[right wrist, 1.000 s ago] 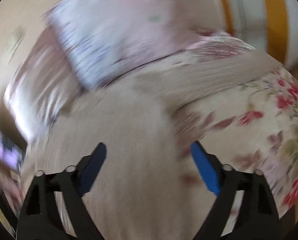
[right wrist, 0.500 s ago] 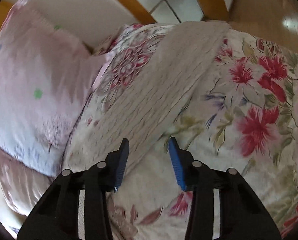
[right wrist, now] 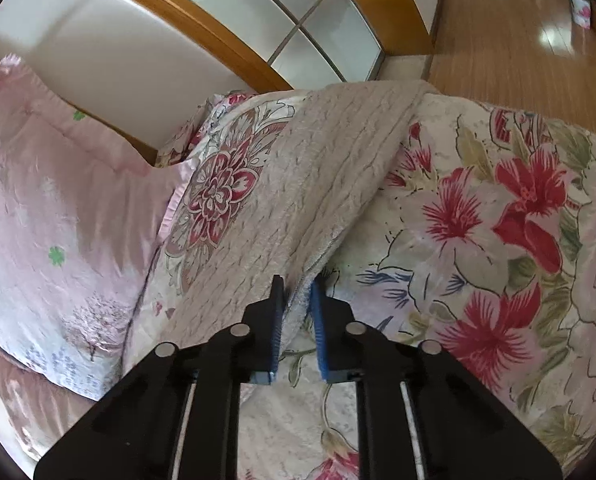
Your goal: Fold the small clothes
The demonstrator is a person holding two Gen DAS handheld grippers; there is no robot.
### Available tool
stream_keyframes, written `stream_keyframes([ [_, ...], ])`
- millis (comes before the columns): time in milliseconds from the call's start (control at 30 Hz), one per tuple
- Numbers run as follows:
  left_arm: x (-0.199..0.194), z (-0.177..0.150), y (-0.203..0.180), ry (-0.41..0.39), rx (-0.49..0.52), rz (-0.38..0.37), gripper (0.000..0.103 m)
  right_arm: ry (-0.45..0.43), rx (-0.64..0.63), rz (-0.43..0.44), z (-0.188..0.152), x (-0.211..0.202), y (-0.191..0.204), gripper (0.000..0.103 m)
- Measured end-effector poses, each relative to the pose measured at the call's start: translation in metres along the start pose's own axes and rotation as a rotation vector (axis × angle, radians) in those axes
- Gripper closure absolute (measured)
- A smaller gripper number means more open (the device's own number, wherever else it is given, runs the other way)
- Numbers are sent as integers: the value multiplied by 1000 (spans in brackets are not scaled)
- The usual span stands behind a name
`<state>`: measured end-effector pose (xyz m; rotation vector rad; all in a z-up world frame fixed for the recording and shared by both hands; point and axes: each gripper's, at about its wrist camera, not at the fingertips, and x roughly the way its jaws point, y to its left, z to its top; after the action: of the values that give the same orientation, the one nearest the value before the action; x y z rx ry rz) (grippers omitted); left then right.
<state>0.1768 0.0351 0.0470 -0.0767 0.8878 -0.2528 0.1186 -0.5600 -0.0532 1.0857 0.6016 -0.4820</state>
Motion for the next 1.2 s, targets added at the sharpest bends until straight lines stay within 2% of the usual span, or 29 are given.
stream_keyframes([
  [133,4,2,4,-7,-8,-4,2,-32,-41,5,-3,-4,10,93],
  [300,7,4,9,2,-27,-21,2,-101,-167,28,-7,-24,44,94],
  [400,9,5,14,3,-51,-32,2,-128,-250,88,-17,-40,73,94],
  [500,11,5,17,15,-65,-53,2,-118,-338,172,-37,-50,106,94],
  [633,13,6,23,23,-99,-93,2,-32,-476,308,-89,-56,151,94],
  [733,14,6,25,17,-127,-93,2,87,-587,383,-145,-44,178,94],
  [800,15,5,25,12,-147,-112,2,187,-647,396,-184,-25,189,94],
  [833,15,5,25,11,-156,-127,2,248,-673,385,-203,-12,193,94],
  [900,15,6,24,4,-167,-151,2,310,-699,343,-226,8,194,94],
  [1000,15,7,23,0,-176,-161,2,356,-693,313,-244,20,192,92],
  [1067,15,8,24,3,-182,-162,2,383,-643,323,-238,25,187,88],
  [1133,16,10,26,8,-192,-167,2,386,-603,330,-230,22,181,75],
  [1200,17,11,28,15,-206,-177,2,360,-549,325,-217,15,172,67],
])
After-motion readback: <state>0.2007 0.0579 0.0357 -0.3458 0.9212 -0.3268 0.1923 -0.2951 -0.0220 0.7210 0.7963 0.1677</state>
